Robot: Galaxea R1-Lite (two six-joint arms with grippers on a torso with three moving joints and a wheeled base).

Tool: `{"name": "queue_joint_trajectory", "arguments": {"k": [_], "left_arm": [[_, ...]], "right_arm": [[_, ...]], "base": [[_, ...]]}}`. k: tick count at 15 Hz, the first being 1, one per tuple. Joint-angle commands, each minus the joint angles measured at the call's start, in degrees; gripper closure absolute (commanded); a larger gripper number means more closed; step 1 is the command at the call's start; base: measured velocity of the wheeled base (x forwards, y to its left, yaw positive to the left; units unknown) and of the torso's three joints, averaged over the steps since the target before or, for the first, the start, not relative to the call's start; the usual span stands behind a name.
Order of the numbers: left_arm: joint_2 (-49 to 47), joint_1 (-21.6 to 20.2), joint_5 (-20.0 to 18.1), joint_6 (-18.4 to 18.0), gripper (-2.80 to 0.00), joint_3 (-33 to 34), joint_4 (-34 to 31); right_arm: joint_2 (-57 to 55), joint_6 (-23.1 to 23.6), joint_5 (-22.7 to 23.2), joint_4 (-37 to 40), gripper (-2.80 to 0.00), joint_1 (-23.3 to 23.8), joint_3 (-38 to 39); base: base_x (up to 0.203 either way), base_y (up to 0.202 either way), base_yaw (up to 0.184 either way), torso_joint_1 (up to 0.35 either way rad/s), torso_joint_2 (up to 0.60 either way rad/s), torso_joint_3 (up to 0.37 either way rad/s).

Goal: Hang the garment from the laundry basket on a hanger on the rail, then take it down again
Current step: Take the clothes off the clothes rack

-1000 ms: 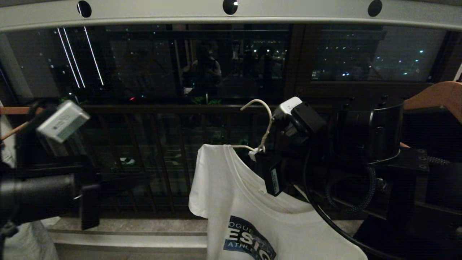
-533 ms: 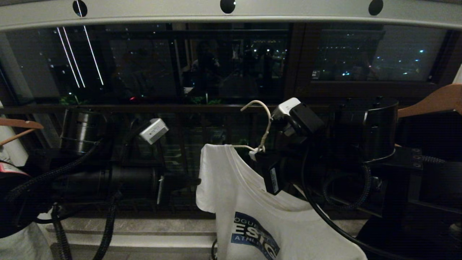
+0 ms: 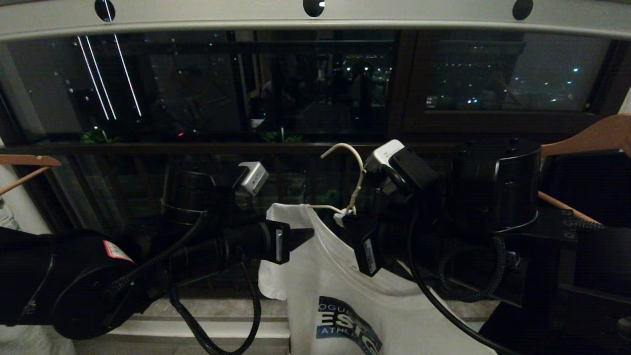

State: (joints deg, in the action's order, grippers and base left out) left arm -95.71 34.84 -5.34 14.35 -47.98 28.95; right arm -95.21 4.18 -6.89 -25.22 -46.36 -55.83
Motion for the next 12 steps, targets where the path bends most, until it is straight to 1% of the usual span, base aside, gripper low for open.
{"name": "queue_joint_trajectory", "arguments": {"k": [1,3,9,12], "left_arm": [[-1.4,0.5,2.1,-0.1,-2.8,-0.2,0.3],[-2.3,0.5,3.8,-0.3,-2.8,-0.4,0.3],[-3.0,0.1,7.4,-0.3,-2.8,-1.5,0.4],[-3.6,0.0,7.5,-0.5,-2.8,-1.2,3.0]], "right_arm": [[0.0,0.0,-0.1,-0.2,0.0,-0.1,0.0],[0.1,0.0,-0.1,-0.2,0.0,-0.4,0.1],[0.4,0.1,-0.1,-0.2,0.0,-0.7,0.3],[0.4,0.1,-0.1,-0.2,0.0,-0.7,0.3]], "base": [[0.0,0.0,0.0,0.0,0.0,0.0],[0.0,0.0,0.0,0.0,0.0,0.0],[0.0,0.0,0.0,0.0,0.0,0.0],[0.0,0.0,0.0,0.0,0.0,0.0]]}}
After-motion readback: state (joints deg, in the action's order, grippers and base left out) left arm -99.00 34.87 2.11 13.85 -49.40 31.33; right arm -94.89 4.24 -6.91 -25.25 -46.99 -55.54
